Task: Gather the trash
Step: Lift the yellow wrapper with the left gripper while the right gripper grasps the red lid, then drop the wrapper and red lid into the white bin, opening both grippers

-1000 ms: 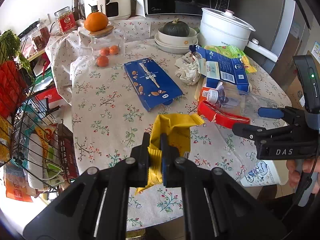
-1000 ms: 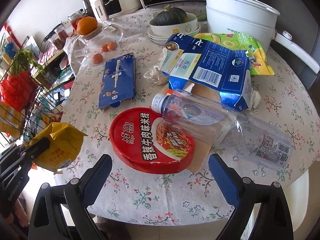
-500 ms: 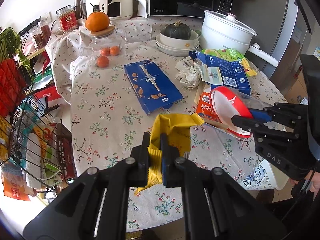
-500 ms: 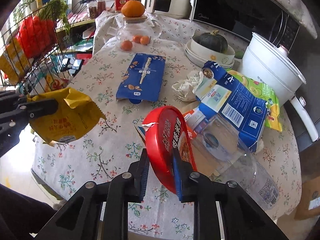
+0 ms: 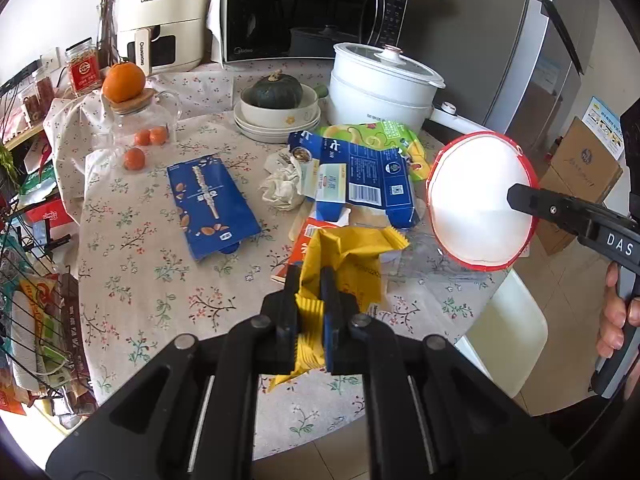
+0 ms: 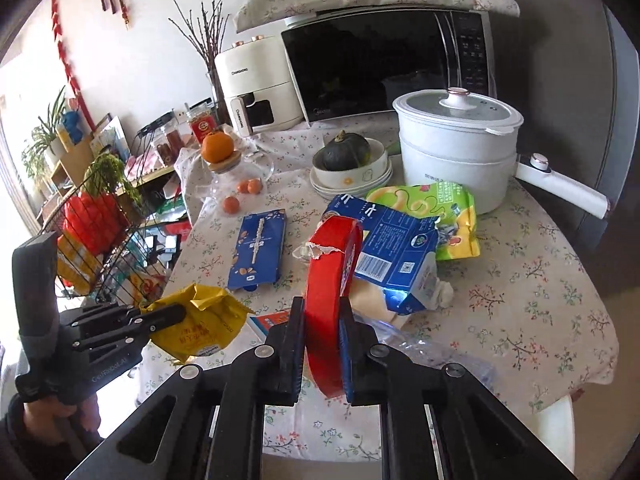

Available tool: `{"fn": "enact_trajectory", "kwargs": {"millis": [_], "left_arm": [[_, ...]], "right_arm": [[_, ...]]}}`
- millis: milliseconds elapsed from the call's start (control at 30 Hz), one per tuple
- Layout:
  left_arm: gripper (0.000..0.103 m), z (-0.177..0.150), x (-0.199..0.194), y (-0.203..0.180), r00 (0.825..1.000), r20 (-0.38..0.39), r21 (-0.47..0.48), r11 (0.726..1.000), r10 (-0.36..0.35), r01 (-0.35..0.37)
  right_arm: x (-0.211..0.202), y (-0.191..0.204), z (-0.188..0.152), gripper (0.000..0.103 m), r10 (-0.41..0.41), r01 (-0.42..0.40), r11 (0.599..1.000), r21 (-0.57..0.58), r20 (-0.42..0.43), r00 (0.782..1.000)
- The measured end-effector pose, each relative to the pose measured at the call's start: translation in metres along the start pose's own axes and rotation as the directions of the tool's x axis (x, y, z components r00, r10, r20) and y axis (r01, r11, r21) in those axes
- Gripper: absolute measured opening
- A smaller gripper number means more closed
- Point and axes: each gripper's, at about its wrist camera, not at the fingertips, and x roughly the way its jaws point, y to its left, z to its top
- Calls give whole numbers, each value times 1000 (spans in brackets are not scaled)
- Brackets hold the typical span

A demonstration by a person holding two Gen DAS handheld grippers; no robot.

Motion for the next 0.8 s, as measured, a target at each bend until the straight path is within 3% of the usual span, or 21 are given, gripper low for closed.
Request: {"fn": "enact_trajectory", "kwargs": {"millis": [167, 400, 633, 800], "left_arm": [[10, 3, 7, -48, 997, -6, 66, 995, -74, 74], [10, -7, 23, -126, 981, -62, 171, 966, -184, 192], [10, -30, 43, -195, 961, -138, 278, 921, -242, 271], [11, -48, 62, -234, 952, -184, 344, 891, -245, 296]], "right_arm": [[-41, -51, -16, 15, -83, 82, 994, 67, 13, 996], [-78, -134, -65, 15, -187, 205, 952, 228, -95, 978], [-99, -195, -120, 15, -234, 284, 905, 316, -187, 954], [-109, -227, -151, 15, -244, 317, 876, 365, -232, 942]]}}
